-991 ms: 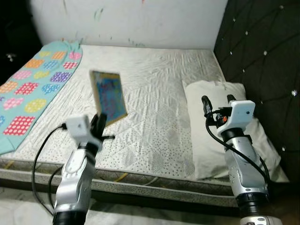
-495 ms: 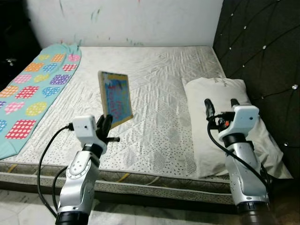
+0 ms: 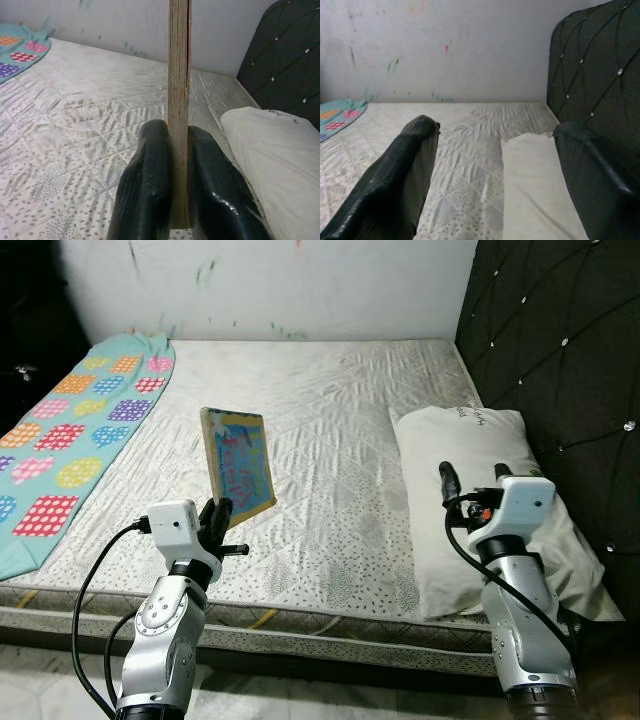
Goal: Clean up the room
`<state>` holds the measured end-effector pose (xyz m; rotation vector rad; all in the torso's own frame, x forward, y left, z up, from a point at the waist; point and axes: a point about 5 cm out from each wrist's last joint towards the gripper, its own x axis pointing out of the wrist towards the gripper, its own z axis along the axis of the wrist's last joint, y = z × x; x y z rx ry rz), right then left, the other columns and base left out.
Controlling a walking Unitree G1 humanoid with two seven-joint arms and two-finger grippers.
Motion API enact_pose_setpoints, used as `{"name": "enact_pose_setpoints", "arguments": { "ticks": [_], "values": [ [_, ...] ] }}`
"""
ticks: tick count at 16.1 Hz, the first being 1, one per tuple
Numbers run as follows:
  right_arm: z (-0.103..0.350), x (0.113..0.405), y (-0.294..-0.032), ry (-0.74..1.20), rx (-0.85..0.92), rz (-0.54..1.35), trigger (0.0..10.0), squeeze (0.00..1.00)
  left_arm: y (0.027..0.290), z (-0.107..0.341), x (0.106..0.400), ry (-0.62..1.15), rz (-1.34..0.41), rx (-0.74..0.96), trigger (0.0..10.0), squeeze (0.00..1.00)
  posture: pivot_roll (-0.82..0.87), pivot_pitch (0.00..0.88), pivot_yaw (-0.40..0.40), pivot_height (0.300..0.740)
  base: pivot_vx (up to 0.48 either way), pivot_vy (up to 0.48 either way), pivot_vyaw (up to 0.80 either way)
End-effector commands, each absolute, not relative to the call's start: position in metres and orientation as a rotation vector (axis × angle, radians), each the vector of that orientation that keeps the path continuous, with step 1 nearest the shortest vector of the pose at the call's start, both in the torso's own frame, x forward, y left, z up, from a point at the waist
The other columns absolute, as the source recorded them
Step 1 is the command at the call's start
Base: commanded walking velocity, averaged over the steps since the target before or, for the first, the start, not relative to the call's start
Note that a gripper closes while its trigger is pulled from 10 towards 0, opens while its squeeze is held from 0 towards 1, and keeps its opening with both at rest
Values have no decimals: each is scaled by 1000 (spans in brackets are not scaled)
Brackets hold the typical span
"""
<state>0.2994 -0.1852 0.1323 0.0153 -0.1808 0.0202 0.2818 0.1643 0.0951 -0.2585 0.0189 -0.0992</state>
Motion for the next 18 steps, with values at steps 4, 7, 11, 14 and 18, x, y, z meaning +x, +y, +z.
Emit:
{"name": "enact_pose_setpoints", "arguments": {
  "ticks": [4, 7, 11, 14, 18],
  "values": [
    [132, 303, -182, -149, 25, 39, 10000, 0, 164, 110, 282, -59, -92, -267, 10000, 0, -151, 0, 39, 740, 0, 0, -800],
    [133, 303, -182, -147, 20, 43, 10000, 0, 165, 109, 279, -56, -91, -269, 10000, 0, -150, 0, 38, 740, 0, 0, -800],
    [133, 301, -177, -149, 18, 60, 10000, 0, 164, 111, 278, -59, -115, -268, 10000, 0, -152, 0, 32, 740, 0, 0, -523],
    [134, 303, -176, -146, 5, 76, 10000, 0, 160, 113, 275, -70, -142, -276, 10000, 0, -144, 0, 24, 740, 0, 0, 0],
    [132, 303, -175, -138, 5, 83, 10000, 0, 160, 113, 271, -72, -160, -277, 10000, 0, -135, 0, 22, 740, 226, 0, 0]
  ]
}}
